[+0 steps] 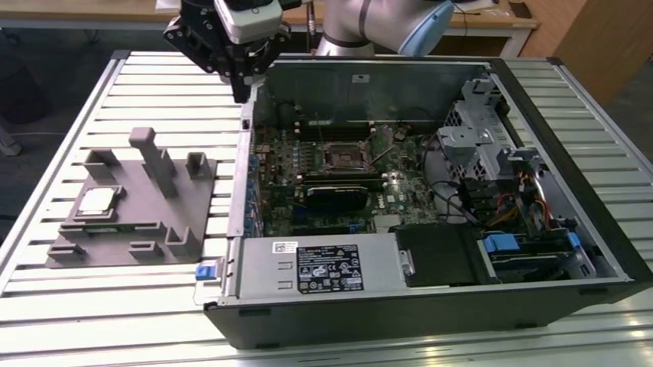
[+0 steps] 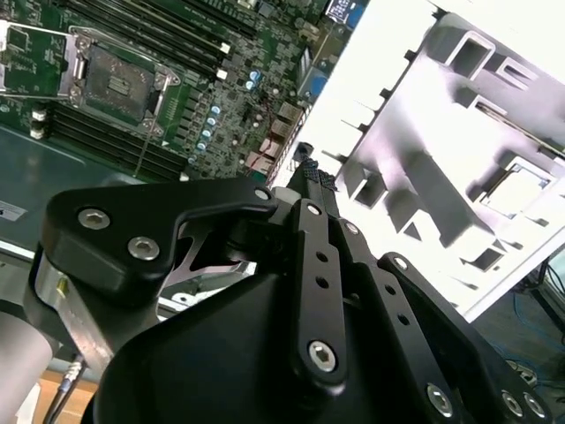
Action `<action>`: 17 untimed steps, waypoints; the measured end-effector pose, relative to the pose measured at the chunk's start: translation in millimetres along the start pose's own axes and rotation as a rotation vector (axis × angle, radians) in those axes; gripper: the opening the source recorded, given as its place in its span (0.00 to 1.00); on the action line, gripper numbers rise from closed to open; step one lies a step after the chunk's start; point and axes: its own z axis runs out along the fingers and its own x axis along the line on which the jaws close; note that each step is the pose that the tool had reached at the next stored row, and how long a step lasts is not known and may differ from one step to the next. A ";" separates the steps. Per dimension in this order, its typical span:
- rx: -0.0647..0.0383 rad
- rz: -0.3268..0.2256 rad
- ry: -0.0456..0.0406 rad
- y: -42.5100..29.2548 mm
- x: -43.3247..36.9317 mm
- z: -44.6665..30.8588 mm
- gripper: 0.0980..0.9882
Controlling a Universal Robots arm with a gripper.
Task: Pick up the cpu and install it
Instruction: 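Reach for the cpu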
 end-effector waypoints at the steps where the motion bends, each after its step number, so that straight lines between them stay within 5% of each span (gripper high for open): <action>1: 0.000 0.000 0.0001 -0.1 1.0 0.0 0.01; 17: 0.000 0.000 0.0004 -1.2 15.6 0.3 0.01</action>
